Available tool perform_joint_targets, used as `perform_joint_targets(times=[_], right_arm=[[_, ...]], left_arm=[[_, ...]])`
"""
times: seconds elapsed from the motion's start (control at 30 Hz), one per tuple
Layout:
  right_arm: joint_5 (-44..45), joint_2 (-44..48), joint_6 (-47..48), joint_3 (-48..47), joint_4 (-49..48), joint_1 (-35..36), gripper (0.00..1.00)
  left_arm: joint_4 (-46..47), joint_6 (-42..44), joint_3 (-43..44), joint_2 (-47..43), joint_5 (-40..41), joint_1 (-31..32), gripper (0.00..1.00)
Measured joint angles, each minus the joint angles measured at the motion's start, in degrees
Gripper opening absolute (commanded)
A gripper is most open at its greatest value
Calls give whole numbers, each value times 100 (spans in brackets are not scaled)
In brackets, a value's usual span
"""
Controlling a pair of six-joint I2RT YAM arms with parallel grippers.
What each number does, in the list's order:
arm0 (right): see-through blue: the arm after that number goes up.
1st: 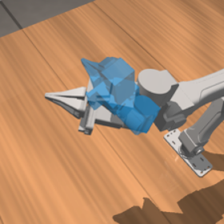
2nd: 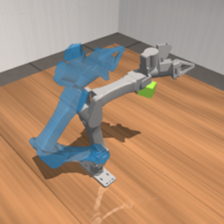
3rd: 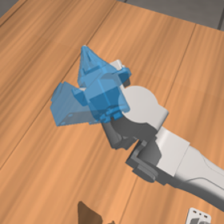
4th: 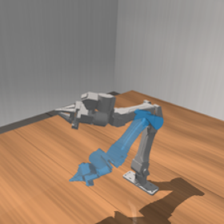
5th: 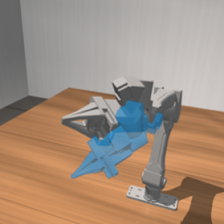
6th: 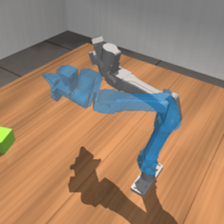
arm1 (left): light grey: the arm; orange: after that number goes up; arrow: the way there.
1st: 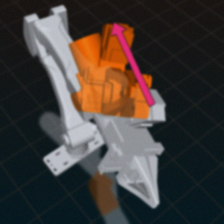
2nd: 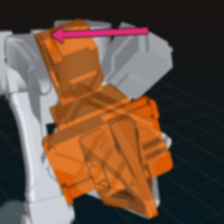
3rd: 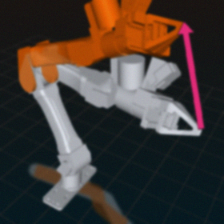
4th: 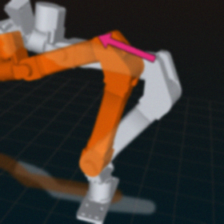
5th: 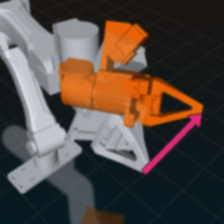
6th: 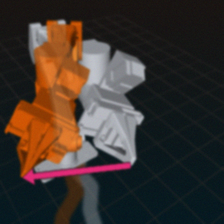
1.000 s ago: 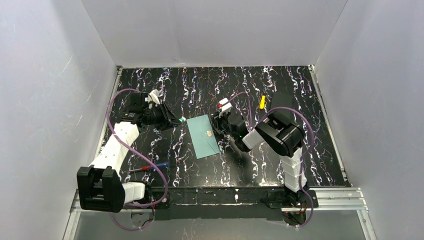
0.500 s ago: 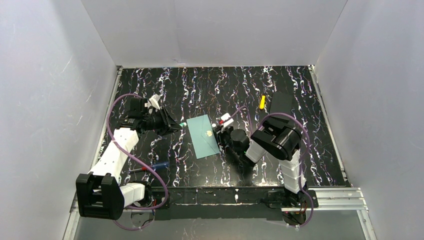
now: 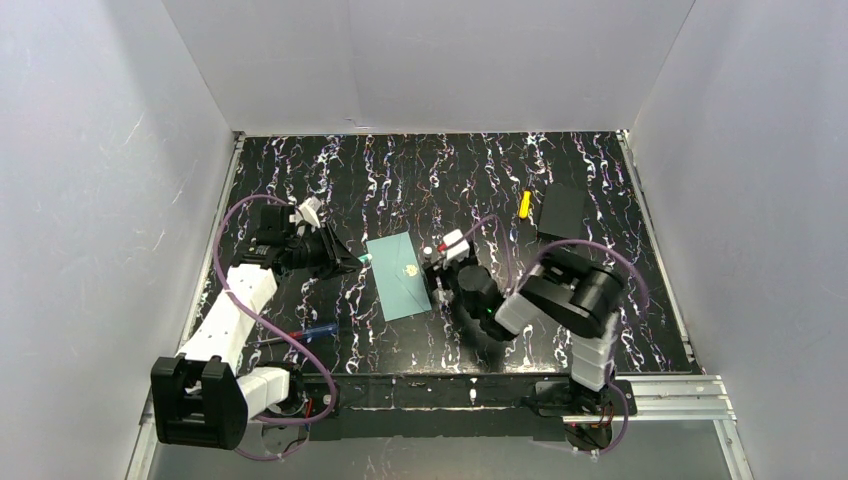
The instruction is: Place the letter into the envelope and seal it
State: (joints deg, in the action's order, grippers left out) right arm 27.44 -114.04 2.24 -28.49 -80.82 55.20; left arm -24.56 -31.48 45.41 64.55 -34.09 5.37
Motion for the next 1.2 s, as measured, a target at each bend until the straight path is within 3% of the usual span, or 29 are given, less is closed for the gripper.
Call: perform_joint_targets(times=[0.1,0.27,0.5,0.6,0.67,0.83,1.2], right_arm=[[179,1091,-415,-426,1812,7,81],[-111,1954,-1294,-2369,5003,-7,81],[-275,1123,-2494,-5523,9401,-68,80],[-282,415,-2719,-6487,10730,-243,72],[-361,-2,-2785,-6826,11342,-396,65],[-763,-638,-2841,-6935,12100,-761,62],[-1565,-1154,-2608,-7722,12430,-1056,62]], left_arm=[[-37,15,-50,-70,15,0,0],[-83,24,-85,-221,-7,0,0],[-127,118,-83,-317,-284,0,0],[-129,133,-83,-376,-339,0,0],[-131,149,-83,-396,-358,0,0],[-177,264,-83,-396,-365,0,0],[-267,476,39,4,-369,0,0]])
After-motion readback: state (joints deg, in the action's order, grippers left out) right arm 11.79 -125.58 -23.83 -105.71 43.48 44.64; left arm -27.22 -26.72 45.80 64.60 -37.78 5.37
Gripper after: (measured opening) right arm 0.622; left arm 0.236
